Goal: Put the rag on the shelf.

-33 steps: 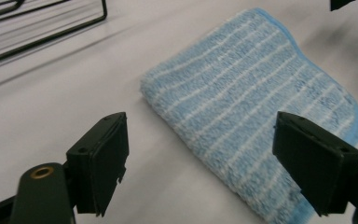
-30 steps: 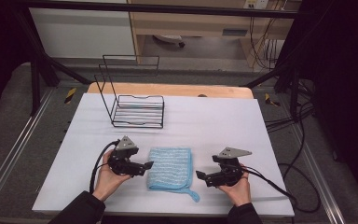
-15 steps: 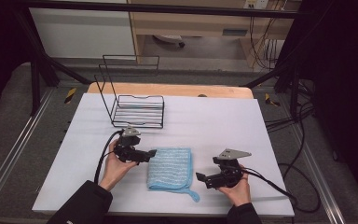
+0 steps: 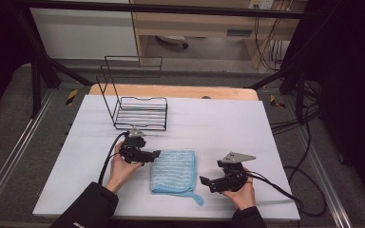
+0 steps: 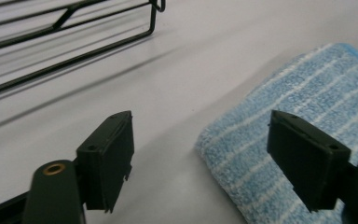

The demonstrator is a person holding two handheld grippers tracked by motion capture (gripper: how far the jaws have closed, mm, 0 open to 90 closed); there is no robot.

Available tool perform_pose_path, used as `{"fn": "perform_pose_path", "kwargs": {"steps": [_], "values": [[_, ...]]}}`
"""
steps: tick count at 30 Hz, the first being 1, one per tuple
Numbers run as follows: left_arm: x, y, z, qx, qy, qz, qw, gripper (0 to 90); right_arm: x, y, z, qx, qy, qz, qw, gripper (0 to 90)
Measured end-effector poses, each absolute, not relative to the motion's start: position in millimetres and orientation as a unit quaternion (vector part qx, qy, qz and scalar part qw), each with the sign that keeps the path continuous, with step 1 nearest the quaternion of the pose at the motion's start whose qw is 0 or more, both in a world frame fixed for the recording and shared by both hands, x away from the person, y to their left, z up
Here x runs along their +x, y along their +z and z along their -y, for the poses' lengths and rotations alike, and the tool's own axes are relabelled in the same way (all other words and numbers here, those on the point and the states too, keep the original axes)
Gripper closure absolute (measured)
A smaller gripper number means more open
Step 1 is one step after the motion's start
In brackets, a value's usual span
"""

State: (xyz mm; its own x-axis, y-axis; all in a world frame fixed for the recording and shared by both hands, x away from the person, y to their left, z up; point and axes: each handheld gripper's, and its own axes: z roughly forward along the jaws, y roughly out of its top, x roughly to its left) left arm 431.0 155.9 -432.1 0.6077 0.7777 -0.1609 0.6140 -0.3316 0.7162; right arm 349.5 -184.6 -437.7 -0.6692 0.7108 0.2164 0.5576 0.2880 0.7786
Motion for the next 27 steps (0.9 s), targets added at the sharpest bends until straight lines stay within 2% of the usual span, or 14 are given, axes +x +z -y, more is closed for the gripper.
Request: {"fn": "perform_pose_path", "kwargs": {"steps": [8, 12, 16, 27], "values": [[437, -443, -151, 0.811, 0.064, -0.441, 0.378, 53.4, 350, -439, 184, 0.396, 0.441, -0.800, 0.087, 1.8], [437, -445, -150, 0.811, 0.048, -0.445, 0.377, 62.6, 349, -440, 184, 0.396, 0.439, -0.802, 0.084, 1.9], [438, -446, -149, 0.809, 0.036, -0.451, 0.376, 68.0, 349, -440, 184, 0.397, 0.439, -0.802, 0.082, 2.1], [434, -446, -143, 0.814, 0.050, -0.448, 0.366, 74.1, 355, -439, 183, 0.405, 0.451, -0.791, 0.080, 4.5]]}}
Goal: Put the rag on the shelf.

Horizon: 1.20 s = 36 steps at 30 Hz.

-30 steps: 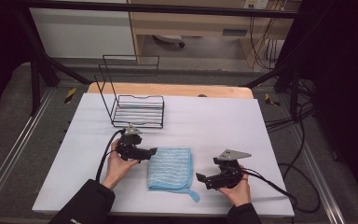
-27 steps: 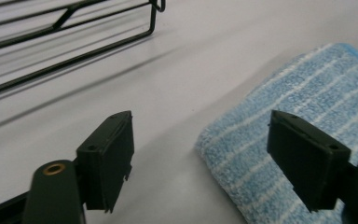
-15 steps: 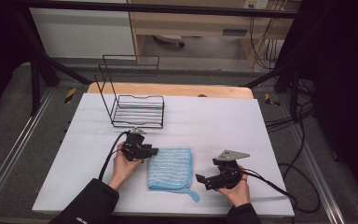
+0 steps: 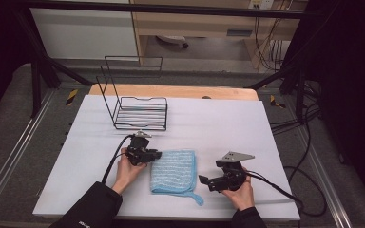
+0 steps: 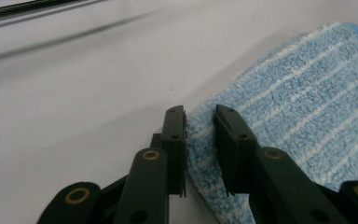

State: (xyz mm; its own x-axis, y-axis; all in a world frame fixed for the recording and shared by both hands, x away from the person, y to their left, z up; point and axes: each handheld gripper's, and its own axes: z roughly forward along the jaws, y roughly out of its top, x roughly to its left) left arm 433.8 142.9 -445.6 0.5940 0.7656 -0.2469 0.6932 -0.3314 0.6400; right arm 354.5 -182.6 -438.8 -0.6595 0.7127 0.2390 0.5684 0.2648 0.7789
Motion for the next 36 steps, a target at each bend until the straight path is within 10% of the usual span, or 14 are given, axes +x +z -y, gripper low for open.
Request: {"fn": "perform_pose_path", "kwargs": {"steps": [36], "values": [[431, -448, -143, 0.815, 0.060, -0.440, 0.373, 76.0, 435, -455, 138, 0.432, 0.420, -0.797, 0.039, 54.3]]}}
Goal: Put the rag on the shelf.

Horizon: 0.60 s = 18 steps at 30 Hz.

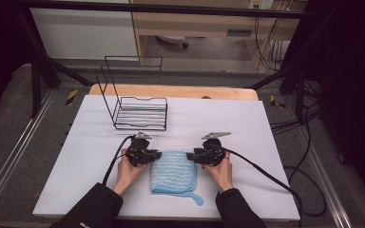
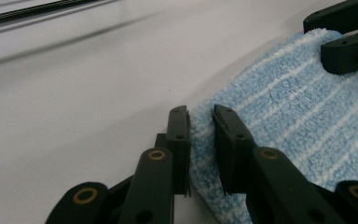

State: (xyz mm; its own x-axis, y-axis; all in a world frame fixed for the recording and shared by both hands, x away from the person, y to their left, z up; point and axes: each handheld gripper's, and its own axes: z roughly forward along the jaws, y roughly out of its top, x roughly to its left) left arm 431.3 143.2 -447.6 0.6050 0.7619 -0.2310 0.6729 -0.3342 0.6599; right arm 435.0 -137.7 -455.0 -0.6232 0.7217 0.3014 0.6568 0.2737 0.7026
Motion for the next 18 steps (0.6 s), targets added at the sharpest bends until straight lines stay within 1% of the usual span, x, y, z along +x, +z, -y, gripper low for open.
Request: {"fn": "perform_pose_path", "kwargs": {"steps": [3, 8, 12, 15, 18], "values": [[430.8, -447.9, -143.0, 0.813, 0.061, -0.441, 0.374, 76.0, 434.0, -455.0, 136.3, 0.434, 0.423, -0.795, 0.024, 58.3], [431.3, -447.9, -143.7, 0.812, 0.057, -0.444, 0.376, 76.3, 433.7, -456.1, 133.9, 0.435, 0.424, -0.795, 0.012, 64.4], [431.3, -447.8, -143.9, 0.810, 0.054, -0.446, 0.377, 78.5, 432.3, -456.1, 130.4, 0.434, 0.420, -0.797, 0.009, 70.5], [431.0, -447.7, -144.2, 0.808, 0.052, -0.447, 0.381, 79.9, 433.0, -456.1, 130.5, 0.437, 0.419, -0.796, -0.002, 74.9], [431.3, -447.0, -146.1, 0.805, 0.046, -0.449, 0.386, 80.6, 433.4, -455.5, 130.8, 0.439, 0.420, -0.794, -0.007, 77.5]]}}
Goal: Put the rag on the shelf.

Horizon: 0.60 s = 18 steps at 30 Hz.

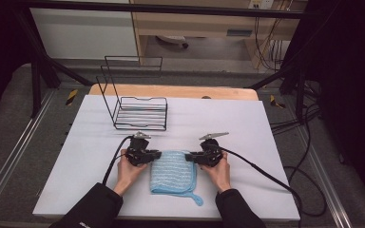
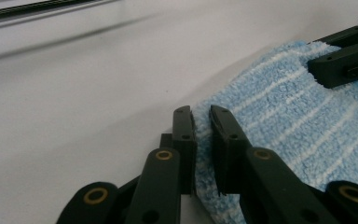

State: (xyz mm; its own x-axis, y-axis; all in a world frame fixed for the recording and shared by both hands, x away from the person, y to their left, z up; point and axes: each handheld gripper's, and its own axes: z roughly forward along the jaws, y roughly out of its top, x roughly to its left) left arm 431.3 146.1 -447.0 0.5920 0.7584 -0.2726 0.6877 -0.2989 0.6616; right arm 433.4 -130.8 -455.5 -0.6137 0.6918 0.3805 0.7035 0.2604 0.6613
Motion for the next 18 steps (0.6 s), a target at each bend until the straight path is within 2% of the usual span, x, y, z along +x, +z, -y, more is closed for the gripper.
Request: {"fn": "perform_pose_path", "kwargs": {"steps": [11, 18], "values": [[424, -431, -156, 0.792, 0.043, -0.436, 0.425, 81.0, 427, -438, 137, -0.431, -0.444, 0.785, 0.009, 79.1], [414, -418, -159, 0.784, 0.051, -0.420, 0.454, 81.0, 417, -427, 139, -0.419, -0.464, 0.781, -0.007, 79.0]]}}
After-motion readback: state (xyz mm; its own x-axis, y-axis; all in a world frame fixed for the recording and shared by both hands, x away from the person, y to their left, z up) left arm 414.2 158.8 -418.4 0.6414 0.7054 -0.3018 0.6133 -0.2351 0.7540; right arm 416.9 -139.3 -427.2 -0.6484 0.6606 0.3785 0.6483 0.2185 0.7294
